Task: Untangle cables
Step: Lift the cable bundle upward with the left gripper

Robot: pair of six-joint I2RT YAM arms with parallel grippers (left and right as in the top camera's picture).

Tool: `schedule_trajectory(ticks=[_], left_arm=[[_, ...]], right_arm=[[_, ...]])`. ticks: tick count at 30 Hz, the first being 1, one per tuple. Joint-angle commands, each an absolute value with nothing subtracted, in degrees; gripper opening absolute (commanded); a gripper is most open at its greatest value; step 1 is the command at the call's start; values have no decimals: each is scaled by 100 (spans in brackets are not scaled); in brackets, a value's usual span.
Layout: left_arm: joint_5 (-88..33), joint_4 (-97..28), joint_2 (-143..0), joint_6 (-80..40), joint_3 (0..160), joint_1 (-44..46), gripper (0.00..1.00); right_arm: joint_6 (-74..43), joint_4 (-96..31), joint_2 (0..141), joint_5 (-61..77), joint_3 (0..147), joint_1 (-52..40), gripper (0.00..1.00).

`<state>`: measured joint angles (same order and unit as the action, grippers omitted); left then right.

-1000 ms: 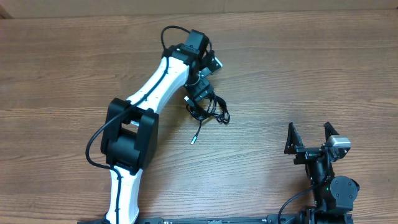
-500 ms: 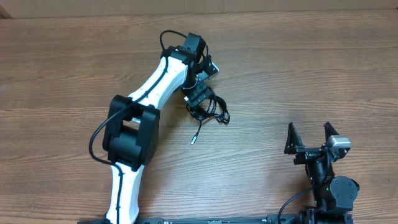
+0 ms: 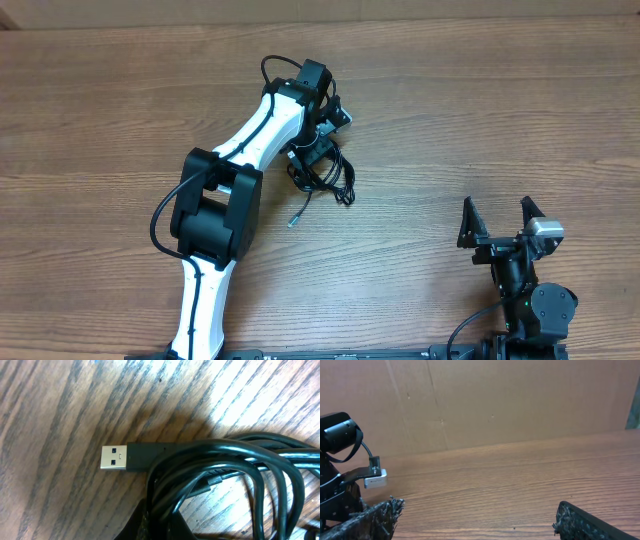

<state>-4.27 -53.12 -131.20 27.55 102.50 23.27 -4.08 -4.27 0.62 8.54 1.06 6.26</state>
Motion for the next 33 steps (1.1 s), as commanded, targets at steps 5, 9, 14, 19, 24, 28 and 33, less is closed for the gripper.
schedule_trajectory(ticks=[5,9,14,19,24,28,33], left_arm=[[-189,-5758,-12866,2814,10569,2364,4],[-196,-6130,-12457,2814,10906,2364,4],[-255,-6547,-11684,2864,11177,2394,4],[-252,-6775,-10750,2971,11185,2405,4],[-257,-7011,-9988,3308,11185,2408,4],[-252,-7282,-9616,3728,11185,2405,4],[-252,-7629,-9474,4442,11185,2405,4]], right_arm=[[-405,-403,16,814,45,596,100],[-408,-403,16,814,45,596,100],[-405,-403,16,814,45,596,100],[-408,-403,16,814,45,596,100],[-405,-403,16,814,45,596,100],[-405,-403,16,814,45,596,100],[-408,-403,16,814,45,596,100]])
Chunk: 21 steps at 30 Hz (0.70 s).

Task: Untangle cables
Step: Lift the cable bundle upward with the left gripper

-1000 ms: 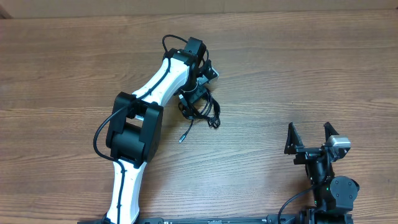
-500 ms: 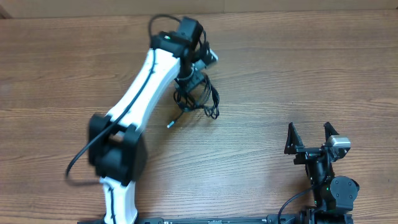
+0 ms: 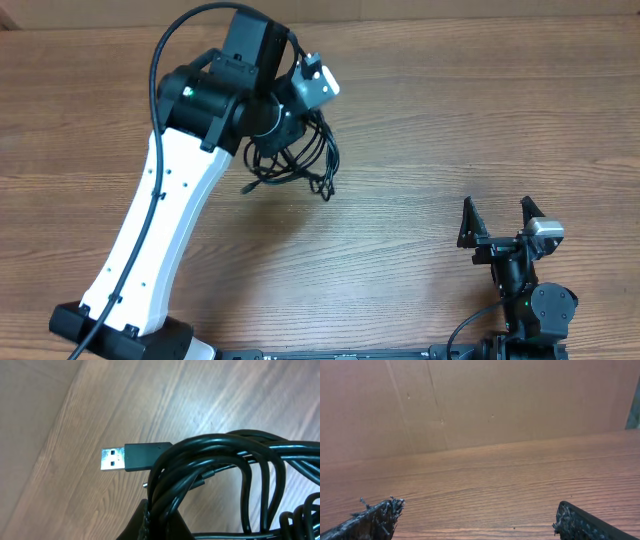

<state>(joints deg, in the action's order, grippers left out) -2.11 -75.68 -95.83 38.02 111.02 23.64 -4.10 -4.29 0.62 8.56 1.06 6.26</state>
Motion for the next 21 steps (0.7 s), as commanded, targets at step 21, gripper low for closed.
schedule_trajectory(ticks=[21], left_arm=[[222,-7052,-9474,3767,11185,2414,4]], right_arm=[[-1649,-1463,110,3238,1219,596,100]])
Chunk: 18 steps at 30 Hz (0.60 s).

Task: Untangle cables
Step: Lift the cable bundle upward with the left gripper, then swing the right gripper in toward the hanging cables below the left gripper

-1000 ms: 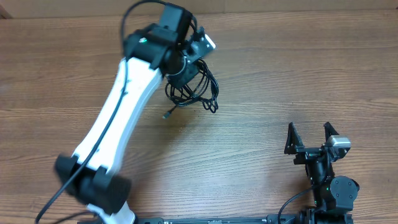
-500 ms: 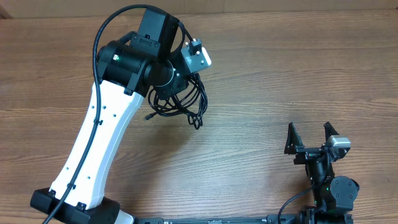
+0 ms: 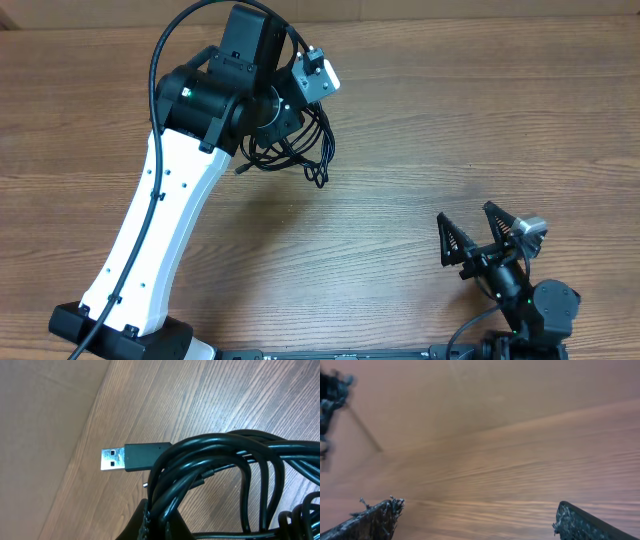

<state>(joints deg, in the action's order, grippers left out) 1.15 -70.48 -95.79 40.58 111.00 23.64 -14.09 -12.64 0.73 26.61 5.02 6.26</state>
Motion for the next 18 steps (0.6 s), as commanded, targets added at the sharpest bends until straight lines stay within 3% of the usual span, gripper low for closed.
schedule_trajectory(ticks=[1,7,14,18], left_arm=[[270,-7052,-9474,3669,11185,2429,4],[357,-7157,-9474,3516,11185,2661,4],[355,-7199,-9476,3579,11185,3011,4],[294,-7216,-9476,3629,11185,3081,4]], right_arm=[[-1645,-1684,211,3293,1487,596,100],[-1291,-2709,1323,4014,2998,596,100],[-281,-4825,3380,4663,4729,596,100],[-292,-5406,4202,5094,5137,596,100]])
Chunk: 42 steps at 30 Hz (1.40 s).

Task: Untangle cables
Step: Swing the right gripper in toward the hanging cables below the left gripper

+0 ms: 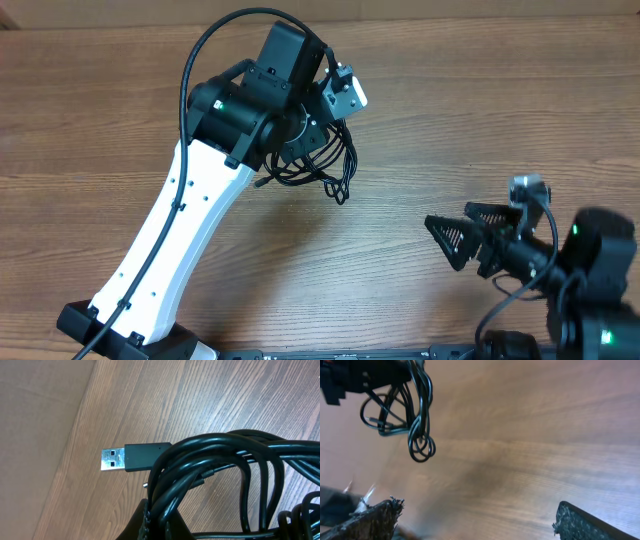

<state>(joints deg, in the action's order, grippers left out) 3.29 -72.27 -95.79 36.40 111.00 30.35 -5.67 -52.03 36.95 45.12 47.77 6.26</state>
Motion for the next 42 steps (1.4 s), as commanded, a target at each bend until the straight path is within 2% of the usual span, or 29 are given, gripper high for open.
schedule_trajectory(ticks=[1,5,7,10,14,29,31,32,37,42], left_arm=[[248,-7212,-9476,3688,11185,3092,4],[-283,-7223,-9476,4056,11185,3120,4],[-784,-7223,-9476,4307,11185,3120,4],[-1420,-7238,-9476,4619,11185,3120,4],[-1673,-7255,-9476,4727,11185,3122,4],[-1741,-7310,-9515,4641,11183,3562,4],[-1503,-7264,-9542,4318,11183,3669,4],[-1350,-7244,-9564,4106,11183,3726,4],[-1160,-7227,-9664,3852,11181,3920,4],[-917,-7118,-9813,3542,11181,3994,4]], right_arm=[[-292,-5406,4366,5374,5148,596,100],[-292,-5065,4875,6541,5148,596,100],[-290,-4845,5162,7207,5148,596,93],[-283,-4810,5391,7384,5148,593,88],[-115,-4845,5500,7393,5148,582,69],[185,-4803,5498,7422,5148,561,69],[185,-4777,5498,7279,5148,561,58],[183,-4770,5498,7098,5148,561,57],[185,-4764,5450,6272,5148,561,56],[193,-4672,5360,6053,5148,561,57]])
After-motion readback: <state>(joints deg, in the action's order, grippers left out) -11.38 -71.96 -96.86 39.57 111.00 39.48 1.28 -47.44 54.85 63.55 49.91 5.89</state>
